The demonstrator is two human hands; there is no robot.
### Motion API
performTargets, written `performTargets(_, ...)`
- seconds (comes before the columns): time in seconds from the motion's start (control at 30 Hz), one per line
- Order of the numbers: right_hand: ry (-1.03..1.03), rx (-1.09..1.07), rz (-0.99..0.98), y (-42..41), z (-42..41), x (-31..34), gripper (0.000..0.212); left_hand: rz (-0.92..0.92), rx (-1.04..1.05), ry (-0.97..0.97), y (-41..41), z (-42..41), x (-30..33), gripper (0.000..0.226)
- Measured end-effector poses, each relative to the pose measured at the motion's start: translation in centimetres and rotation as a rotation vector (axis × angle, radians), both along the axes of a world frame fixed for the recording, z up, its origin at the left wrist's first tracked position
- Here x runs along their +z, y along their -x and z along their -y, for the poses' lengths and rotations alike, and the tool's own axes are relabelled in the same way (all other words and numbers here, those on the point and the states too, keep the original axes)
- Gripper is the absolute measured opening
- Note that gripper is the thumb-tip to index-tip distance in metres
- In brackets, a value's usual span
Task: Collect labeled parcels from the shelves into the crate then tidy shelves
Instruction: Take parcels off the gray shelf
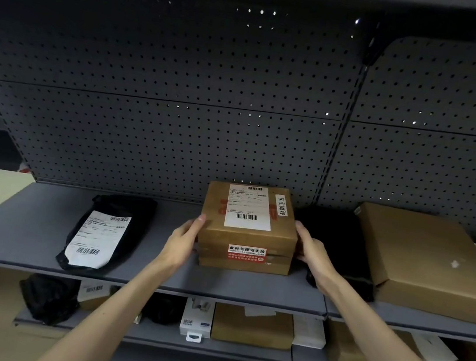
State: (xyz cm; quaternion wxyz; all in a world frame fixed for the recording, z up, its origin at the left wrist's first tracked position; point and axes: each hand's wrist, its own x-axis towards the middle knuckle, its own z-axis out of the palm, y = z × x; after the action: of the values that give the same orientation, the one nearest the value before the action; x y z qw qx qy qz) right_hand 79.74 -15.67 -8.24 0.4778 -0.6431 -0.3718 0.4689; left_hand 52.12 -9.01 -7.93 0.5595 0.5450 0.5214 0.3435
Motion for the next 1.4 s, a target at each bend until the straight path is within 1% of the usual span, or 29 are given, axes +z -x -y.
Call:
performTargets(0.13, -0.008, 0.012, 0.059, 0.2, -0.1, -0.1, 0.043, -0.059, 0.003, -0.015, -0.4, -0.3, -0.2, 0.045)
performTargets(0.27, -0.01, 0.02, 0.044, -0.1, 0.1, -0.4, 0.046, -0.02, 0.0, -0.015, -0.1, -0.2, -0.2, 0.038)
performTargets(0.3, -0.024, 0.028, 0.039, -0.2, 0.2, -0.5, 0.051, -0.005, -0.007, -0.032, 0.0, 0.0, -0.1, 0.036)
performTargets(0.4, -0.097, 0.056, 0.047, 0.0, 0.6, -0.2, 0.076, 0.049, -0.019, -0.084, -0.1, 0.3, -0.1, 0.035)
performTargets(0.43, -0.116, 0.062, 0.056, 0.0, 0.6, -0.3, 0.073, 0.058, -0.025, -0.1, -0.1, 0.4, -0.1, 0.038)
performTargets(0.5, -0.137, 0.08, 0.093, 0.1, 0.7, -0.5, 0.055, 0.046, -0.04, -0.127, 0.0, 0.4, -0.5, 0.043)
performTargets(0.53, -0.147, 0.089, 0.118, 0.0, 0.8, -0.7, 0.05, 0.035, -0.046, -0.142, 0.1, 0.4, -0.7, 0.044)
performTargets(0.6, -0.15, 0.106, 0.142, 0.1, 1.0, -0.8, 0.046, 0.013, -0.048, -0.161, 0.4, 0.3, -1.2, 0.047)
performTargets(0.73, -0.149, 0.09, 0.118, 0.2, 1.1, -1.0, 0.047, 0.017, -0.061, -0.164, 0.7, 0.5, -1.6, 0.049)
performTargets(0.9, -0.152, 0.096, 0.133, 0.1, 1.5, -1.1, 0.05, 0.042, -0.019, -0.17, 0.2, 0.8, -1.5, 0.047)
performTargets(0.97, -0.152, 0.091, 0.139, 0.0, 1.5, -1.0, 0.057, 0.031, 0.003, -0.184, -0.2, 0.7, -1.3, 0.053)
performTargets(1.07, -0.144, 0.103, 0.151, -0.3, 1.6, -0.5, 0.068, 0.012, -0.019, -0.201, -0.6, 0.5, -1.2, 0.064)
performTargets(1.2, -0.148, 0.142, 0.176, -0.2, 1.7, -0.2, 0.068, 0.005, -0.03, -0.191, -0.7, 0.6, -1.6, 0.07)
performTargets(1.4, -0.155, 0.152, 0.19, 0.1, 1.7, -0.1, 0.067, 0.015, -0.035, -0.202, -0.6, 0.7, -1.5, 0.068)
